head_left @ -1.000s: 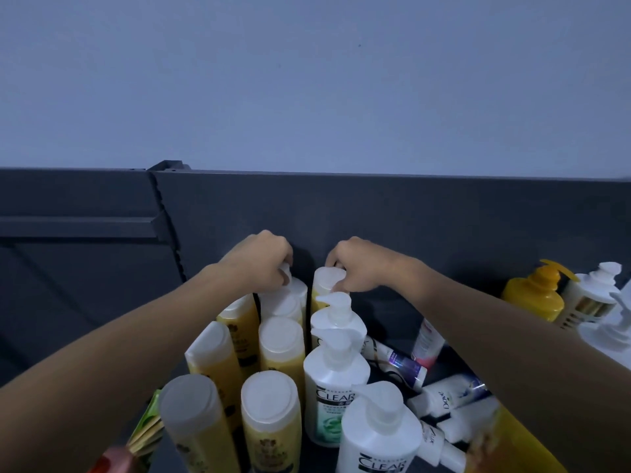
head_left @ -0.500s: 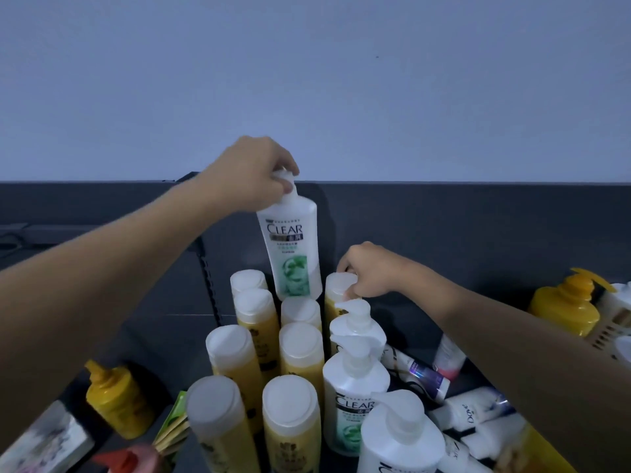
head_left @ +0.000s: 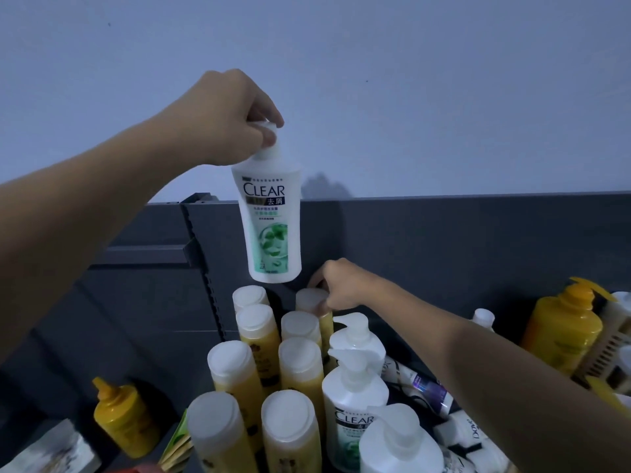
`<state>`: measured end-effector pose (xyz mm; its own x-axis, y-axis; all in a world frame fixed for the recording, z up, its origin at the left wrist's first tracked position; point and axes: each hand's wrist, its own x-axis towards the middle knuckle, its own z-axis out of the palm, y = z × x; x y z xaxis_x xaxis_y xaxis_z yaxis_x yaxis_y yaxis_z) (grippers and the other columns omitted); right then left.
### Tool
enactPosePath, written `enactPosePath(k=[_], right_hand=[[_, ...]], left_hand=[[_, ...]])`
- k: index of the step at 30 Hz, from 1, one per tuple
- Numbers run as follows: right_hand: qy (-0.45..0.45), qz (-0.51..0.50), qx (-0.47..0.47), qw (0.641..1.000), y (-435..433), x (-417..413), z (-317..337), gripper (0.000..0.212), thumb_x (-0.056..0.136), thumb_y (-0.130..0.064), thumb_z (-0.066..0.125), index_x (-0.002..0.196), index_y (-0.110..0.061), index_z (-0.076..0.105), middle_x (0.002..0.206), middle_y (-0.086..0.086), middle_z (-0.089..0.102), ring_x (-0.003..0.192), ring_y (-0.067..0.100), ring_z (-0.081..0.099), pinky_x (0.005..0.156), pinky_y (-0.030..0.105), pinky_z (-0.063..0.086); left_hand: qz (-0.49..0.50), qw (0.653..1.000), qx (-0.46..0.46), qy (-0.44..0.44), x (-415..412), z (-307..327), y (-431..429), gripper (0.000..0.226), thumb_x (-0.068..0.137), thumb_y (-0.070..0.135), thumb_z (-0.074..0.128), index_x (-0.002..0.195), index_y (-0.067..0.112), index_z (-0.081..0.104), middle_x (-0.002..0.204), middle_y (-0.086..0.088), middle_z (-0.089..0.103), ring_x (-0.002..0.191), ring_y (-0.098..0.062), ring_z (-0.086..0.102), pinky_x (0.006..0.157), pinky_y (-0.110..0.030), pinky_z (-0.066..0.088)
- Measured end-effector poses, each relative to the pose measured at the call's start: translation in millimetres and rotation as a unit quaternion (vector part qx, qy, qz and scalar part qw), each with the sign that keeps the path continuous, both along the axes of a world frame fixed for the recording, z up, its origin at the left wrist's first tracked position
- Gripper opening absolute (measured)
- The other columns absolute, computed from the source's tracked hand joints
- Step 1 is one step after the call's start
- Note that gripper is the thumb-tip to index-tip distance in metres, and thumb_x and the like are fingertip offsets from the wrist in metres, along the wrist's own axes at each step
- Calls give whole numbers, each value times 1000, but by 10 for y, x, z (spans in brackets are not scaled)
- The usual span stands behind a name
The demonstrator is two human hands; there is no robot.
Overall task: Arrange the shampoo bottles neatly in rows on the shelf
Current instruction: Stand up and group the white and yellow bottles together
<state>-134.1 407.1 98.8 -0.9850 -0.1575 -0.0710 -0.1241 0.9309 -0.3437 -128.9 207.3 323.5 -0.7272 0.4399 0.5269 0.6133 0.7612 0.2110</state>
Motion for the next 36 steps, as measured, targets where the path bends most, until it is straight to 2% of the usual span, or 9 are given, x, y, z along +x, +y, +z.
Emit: enactPosePath(k=[4, 8, 14, 18, 22, 28, 33, 36], right_hand=[[-12, -31, 29, 999, 255, 194, 220, 70, 70, -35, 92, 133, -17, 65, 122, 4, 69, 108, 22, 67, 93, 36, 58], [-12, -84, 72, 994, 697, 516, 549, 63, 71, -32, 92, 128, -18, 68, 119, 1, 70, 104, 22, 69, 95, 39, 58], [-18, -130, 102, 986, 1230, 1058, 771, 65, 73, -33, 91, 131, -20, 65, 106, -8, 72, 96, 14, 68, 93, 35, 56], [-26, -137, 106, 985, 1435, 1335, 754, 66, 76, -35, 89, 134, -21, 63, 109, -12, 71, 100, 12, 66, 94, 34, 55], [-40, -142, 116, 982, 1577, 1535, 672, 65, 78, -42, 86, 134, -22, 62, 110, -13, 71, 99, 12, 67, 94, 35, 56], [-42, -141, 121, 982, 1714, 1714, 576, 60, 83, -47, 80, 133, -19, 62, 111, -10, 74, 98, 12, 67, 92, 36, 56], [-39, -136, 117, 983, 1733, 1738, 472, 55, 85, -49, 77, 129, -18, 66, 106, -9, 76, 99, 14, 67, 91, 37, 56], [-45, -124, 118, 984, 1686, 1714, 433, 51, 89, -47, 73, 130, -18, 65, 106, -6, 76, 100, 15, 67, 91, 36, 56]], left_hand=[[-15, 1000, -5, -8, 70, -29, 172, 31, 94, 18, 67, 123, 25, 74, 123, -3, 71, 106, -14, 57, 88, -27, 42], [-39, 999, 7, -25, 122, -149, 457, 31, 92, 17, 69, 122, 24, 75, 122, -2, 72, 115, -16, 60, 89, -26, 42], [-83, 995, 32, -55, 178, -441, 918, 32, 88, 15, 73, 120, 22, 76, 118, -1, 73, 101, -11, 60, 86, -23, 44], [-99, 992, 28, -78, 164, -689, 1115, 31, 87, 15, 74, 117, 23, 77, 117, -1, 73, 103, -13, 63, 87, -23, 46], [-110, 989, -34, -90, 141, -979, 1252, 29, 88, 14, 73, 116, 23, 78, 116, 0, 74, 112, -17, 64, 88, -26, 47], [-100, 980, -138, -104, 29, -1388, 1238, 30, 88, 20, 74, 117, 28, 77, 123, 4, 72, 113, -18, 64, 94, -34, 52], [-107, 965, -201, -128, -37, -1769, 1205, 29, 89, 22, 76, 117, 28, 75, 120, 6, 70, 103, -14, 64, 81, -26, 51], [-112, 960, -212, -143, -58, -1931, 1196, 30, 89, 21, 76, 118, 25, 75, 117, 7, 70, 98, -12, 63, 78, -24, 51]])
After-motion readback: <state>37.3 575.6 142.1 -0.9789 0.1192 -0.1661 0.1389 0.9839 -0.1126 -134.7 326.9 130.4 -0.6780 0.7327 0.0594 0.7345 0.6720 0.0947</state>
